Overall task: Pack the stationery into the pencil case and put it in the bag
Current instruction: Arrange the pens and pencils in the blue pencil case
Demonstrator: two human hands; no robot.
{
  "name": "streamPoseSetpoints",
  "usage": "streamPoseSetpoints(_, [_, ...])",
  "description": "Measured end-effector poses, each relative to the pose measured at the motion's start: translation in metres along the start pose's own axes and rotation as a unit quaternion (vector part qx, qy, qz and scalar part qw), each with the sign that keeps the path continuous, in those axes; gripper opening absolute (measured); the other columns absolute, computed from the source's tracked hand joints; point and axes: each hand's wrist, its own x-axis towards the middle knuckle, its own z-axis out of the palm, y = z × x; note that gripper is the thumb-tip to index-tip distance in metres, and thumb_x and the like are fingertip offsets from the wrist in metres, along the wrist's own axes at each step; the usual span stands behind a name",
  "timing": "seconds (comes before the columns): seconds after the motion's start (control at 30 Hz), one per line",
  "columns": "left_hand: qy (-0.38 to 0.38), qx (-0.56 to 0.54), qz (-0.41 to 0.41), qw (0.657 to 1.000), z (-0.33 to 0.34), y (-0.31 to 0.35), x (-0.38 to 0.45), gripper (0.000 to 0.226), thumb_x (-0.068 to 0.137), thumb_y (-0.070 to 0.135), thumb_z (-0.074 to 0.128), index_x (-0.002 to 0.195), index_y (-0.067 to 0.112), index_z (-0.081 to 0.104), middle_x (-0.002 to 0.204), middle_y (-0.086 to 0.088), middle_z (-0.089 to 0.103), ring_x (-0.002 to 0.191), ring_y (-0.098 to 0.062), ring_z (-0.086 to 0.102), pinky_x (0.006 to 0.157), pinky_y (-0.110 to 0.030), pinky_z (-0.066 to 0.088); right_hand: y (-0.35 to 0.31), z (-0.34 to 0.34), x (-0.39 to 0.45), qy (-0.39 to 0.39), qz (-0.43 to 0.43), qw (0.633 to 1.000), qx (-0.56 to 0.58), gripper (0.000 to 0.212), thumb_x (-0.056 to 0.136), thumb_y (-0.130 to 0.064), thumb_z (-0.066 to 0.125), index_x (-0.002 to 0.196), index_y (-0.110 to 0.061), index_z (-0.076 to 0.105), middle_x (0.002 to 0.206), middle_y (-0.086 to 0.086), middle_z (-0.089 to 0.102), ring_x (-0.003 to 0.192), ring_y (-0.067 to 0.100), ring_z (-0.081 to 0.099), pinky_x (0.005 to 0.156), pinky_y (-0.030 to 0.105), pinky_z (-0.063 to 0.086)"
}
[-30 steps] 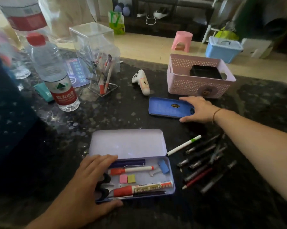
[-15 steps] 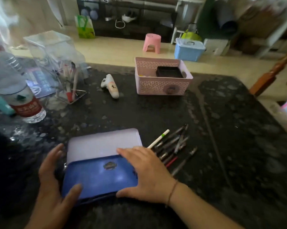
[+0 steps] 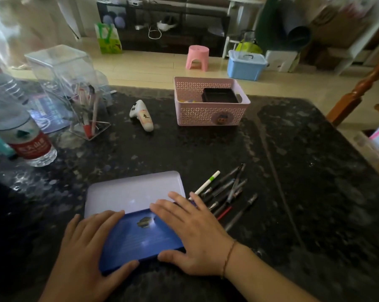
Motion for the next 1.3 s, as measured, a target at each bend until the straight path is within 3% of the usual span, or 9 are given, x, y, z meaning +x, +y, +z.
streamPoseSetpoints(0.13, [-0.012, 0.063, -0.009, 0.998, -0.004, 0.000, 0.000, 0.091, 0.071, 0.088, 0.039, 0.135, 0.024, 0.049, 0.125, 0.002, 0.056, 0.112, -0.023, 0.050, 0.103, -0.057, 0.032, -0.015, 0.007, 0.009, -0.019, -0.012, 1.000, -0.008, 0.076, 0.088, -0.063, 0.034, 0.147, -0.037, -0.005, 0.159, -0.007, 0.007, 0.146, 0.018, -0.004, 0.110, 0.062, -0.005])
streamPoseSetpoints(0.3, [-0.055, 0.174, 0.017, 0.983, 0.000, 0.021, 0.011, 0.103, 0.071, 0.091, 0.027, 0.134, 0.014, 0.054, 0.125, -0.007, 0.061, 0.110, -0.030, 0.050, 0.097, -0.061, 0.036, -0.012, 0.009, 0.012, -0.023, -0.036, 0.998, -0.043, 0.086, 0.083, -0.076, 0.027, 0.148, -0.035, -0.012, 0.160, -0.005, -0.005, 0.144, 0.017, -0.017, 0.110, 0.060, -0.007])
streamPoseSetpoints(0.47, [-0.081, 0.176, 0.008, 0.981, 0.003, 0.032, 0.020, 0.102, 0.069, 0.092, 0.033, 0.134, 0.016, 0.054, 0.122, -0.004, 0.060, 0.104, -0.027, 0.052, 0.093, -0.045, 0.036, 0.034, -0.019, -0.019, 0.023, -0.136, 0.990, -0.036, 0.095, 0.072, -0.073, 0.055, 0.149, -0.028, 0.022, 0.158, -0.004, 0.016, 0.146, 0.019, 0.001, 0.114, 0.058, 0.003])
streamPoseSetpoints(0.53, [-0.094, 0.180, 0.004, 0.979, 0.002, 0.031, 0.019, 0.102, 0.066, 0.093, 0.037, 0.133, 0.018, 0.055, 0.122, -0.002, 0.059, 0.104, -0.025, 0.051, 0.092, -0.041, 0.031, 0.078, -0.038, -0.042, 0.009, -0.117, 0.989, -0.086, 0.099, 0.066, -0.080, 0.055, 0.146, -0.028, 0.030, 0.157, -0.002, 0.020, 0.146, 0.021, 0.007, 0.114, 0.057, 0.006])
streamPoseSetpoints(0.67, [-0.095, 0.185, 0.006, 0.978, 0.003, 0.031, 0.019, 0.100, 0.067, 0.092, 0.038, 0.131, 0.018, 0.056, 0.121, -0.002, 0.059, 0.105, -0.025, 0.049, 0.091, -0.041, 0.030, 0.139, -0.056, -0.054, -0.106, -0.042, 0.977, -0.183, 0.105, 0.062, -0.091, 0.043, 0.147, -0.043, 0.004, 0.159, -0.004, -0.008, 0.144, 0.020, -0.017, 0.111, 0.059, -0.006])
streamPoseSetpoints(0.77, [-0.094, 0.184, 0.000, 0.978, 0.001, 0.033, 0.019, 0.100, 0.068, 0.092, 0.036, 0.130, 0.017, 0.059, 0.121, -0.002, 0.060, 0.105, -0.024, 0.047, 0.089, -0.040, 0.031, 0.142, -0.052, -0.025, -0.141, -0.070, 0.968, -0.195, 0.101, 0.065, -0.090, 0.038, 0.145, -0.048, -0.006, 0.157, -0.008, -0.017, 0.141, 0.016, -0.027, 0.111, 0.057, -0.013])
streamPoseSetpoints(0.87, [-0.099, 0.190, -0.005, 0.977, 0.001, 0.034, 0.020, 0.100, 0.066, 0.092, 0.038, 0.129, 0.017, 0.060, 0.121, -0.002, 0.060, 0.105, -0.024, 0.048, 0.088, -0.041, 0.031, 0.136, -0.042, 0.000, -0.147, -0.097, 0.969, -0.174, 0.095, 0.070, -0.086, 0.037, 0.146, -0.045, -0.002, 0.159, -0.010, -0.008, 0.143, 0.012, -0.021, 0.112, 0.053, -0.013])
streamPoseSetpoints(1.07, [-0.100, 0.197, -0.001, 0.975, 0.002, 0.033, 0.022, 0.103, 0.060, 0.092, 0.046, 0.129, 0.017, 0.059, 0.119, -0.003, 0.060, 0.105, -0.025, 0.049, 0.087, -0.041, 0.032, 0.154, -0.033, -0.014, -0.087, -0.104, 0.980, -0.149, 0.062, 0.090, -0.067, 0.028, 0.146, -0.045, 0.013, 0.156, -0.011, 0.019, 0.145, 0.012, 0.007, 0.115, 0.040, 0.012])
streamPoseSetpoints(1.3, [-0.104, 0.171, 0.046, 0.979, 0.009, 0.048, 0.026, 0.100, 0.062, 0.094, 0.042, 0.128, 0.021, 0.057, 0.117, 0.004, 0.056, 0.101, -0.020, 0.048, 0.084, -0.038, 0.031, 0.215, -0.045, -0.070, -0.029, 0.039, 0.992, -0.113, 0.052, 0.095, -0.055, 0.029, 0.144, -0.040, 0.027, 0.150, -0.013, 0.033, 0.140, 0.008, 0.026, 0.109, 0.032, 0.029])
